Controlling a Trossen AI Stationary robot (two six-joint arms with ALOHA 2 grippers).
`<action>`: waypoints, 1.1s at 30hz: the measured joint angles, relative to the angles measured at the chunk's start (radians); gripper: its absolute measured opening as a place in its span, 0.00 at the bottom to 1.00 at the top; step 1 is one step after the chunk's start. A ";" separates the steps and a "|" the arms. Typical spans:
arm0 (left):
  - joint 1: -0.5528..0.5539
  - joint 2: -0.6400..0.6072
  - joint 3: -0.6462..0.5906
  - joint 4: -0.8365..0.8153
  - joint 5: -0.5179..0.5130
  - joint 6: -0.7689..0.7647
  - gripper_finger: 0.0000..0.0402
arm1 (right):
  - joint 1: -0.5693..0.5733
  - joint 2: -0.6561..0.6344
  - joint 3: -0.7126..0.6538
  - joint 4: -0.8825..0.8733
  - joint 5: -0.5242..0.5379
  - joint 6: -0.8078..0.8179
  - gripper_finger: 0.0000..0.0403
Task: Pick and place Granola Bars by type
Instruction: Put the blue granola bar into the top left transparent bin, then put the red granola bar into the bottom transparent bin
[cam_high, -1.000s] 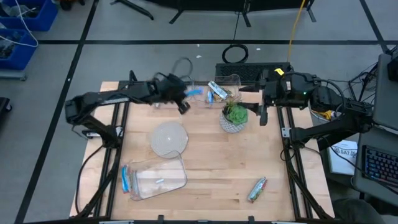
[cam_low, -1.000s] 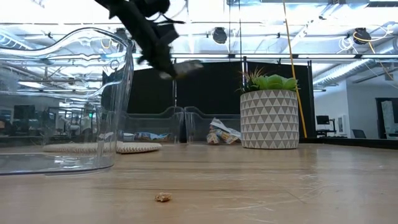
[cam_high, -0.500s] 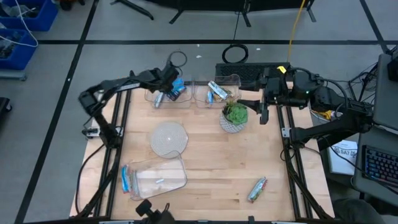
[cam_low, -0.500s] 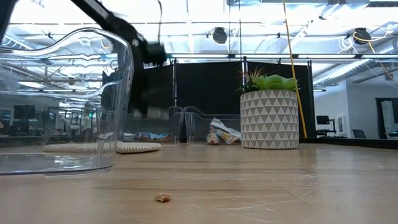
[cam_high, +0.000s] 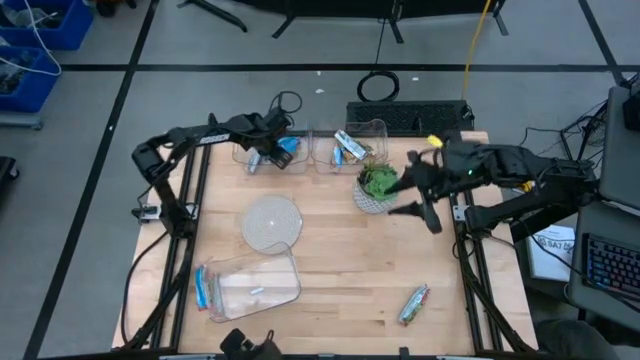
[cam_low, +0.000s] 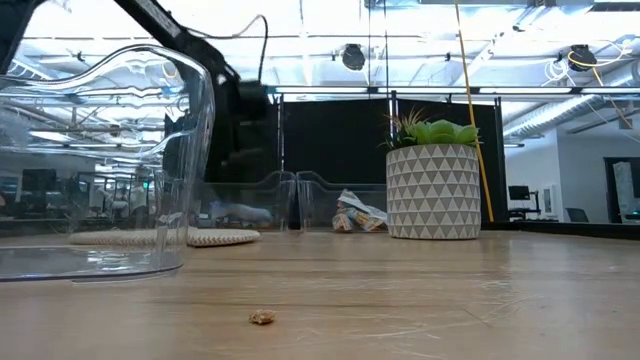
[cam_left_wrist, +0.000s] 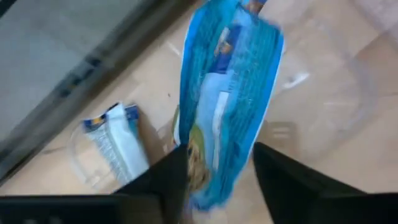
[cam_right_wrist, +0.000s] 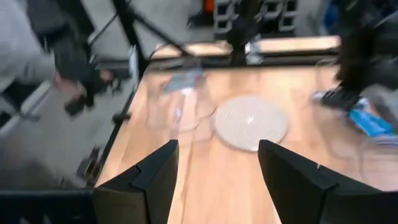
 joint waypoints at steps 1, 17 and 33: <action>-0.005 -0.026 0.000 -0.016 -0.001 -0.013 0.52 | 0.017 0.006 0.000 -0.023 0.000 -0.010 0.53; -0.370 -0.526 0.000 -0.040 0.222 -0.211 0.70 | 0.346 0.117 -0.258 -0.215 -0.124 -0.079 0.53; -0.846 -0.645 0.001 0.076 0.019 -0.346 0.58 | 0.629 0.154 -0.705 0.219 -0.065 0.273 0.53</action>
